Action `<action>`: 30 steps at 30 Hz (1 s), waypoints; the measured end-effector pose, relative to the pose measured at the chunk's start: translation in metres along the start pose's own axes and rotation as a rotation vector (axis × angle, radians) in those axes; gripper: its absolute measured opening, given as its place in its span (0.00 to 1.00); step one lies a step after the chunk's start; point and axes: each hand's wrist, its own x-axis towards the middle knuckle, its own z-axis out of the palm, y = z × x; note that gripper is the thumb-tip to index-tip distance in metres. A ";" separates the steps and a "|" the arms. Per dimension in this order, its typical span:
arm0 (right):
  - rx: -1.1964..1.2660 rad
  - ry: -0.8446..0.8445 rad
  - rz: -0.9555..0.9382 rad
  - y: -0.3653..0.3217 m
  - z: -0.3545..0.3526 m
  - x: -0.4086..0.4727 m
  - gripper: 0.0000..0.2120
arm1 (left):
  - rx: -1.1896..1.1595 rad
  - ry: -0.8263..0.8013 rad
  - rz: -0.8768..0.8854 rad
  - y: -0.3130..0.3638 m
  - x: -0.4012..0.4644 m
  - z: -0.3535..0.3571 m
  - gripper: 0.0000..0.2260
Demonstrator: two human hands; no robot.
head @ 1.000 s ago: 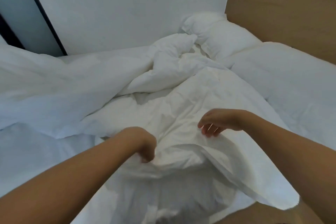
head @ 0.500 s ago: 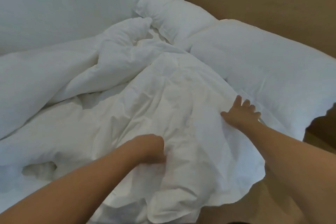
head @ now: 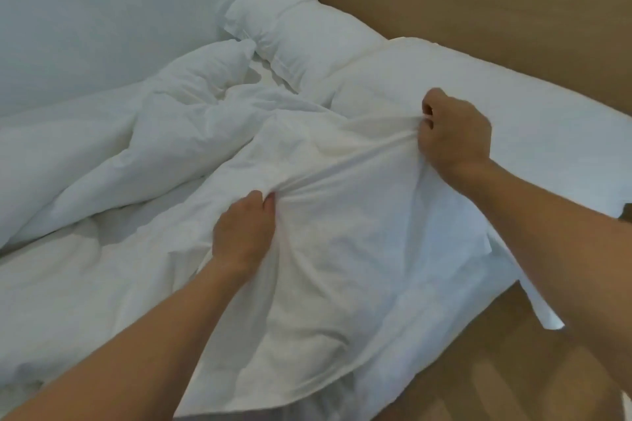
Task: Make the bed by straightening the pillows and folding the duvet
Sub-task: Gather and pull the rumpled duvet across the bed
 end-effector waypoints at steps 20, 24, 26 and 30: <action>0.045 -0.781 -0.046 -0.150 0.090 0.062 0.24 | 0.372 -0.461 0.011 -0.053 0.165 -0.090 0.19; 0.157 -0.788 -0.043 -0.189 0.135 0.108 0.24 | 0.287 -0.281 -0.034 -0.087 0.237 -0.093 0.22; 0.146 -0.810 -0.064 -0.201 0.169 0.133 0.24 | 0.204 -0.213 -0.050 -0.104 0.275 -0.081 0.27; 0.108 -0.824 -0.031 -0.215 0.247 0.193 0.26 | 0.267 -0.519 -0.180 -0.154 0.331 -0.037 0.54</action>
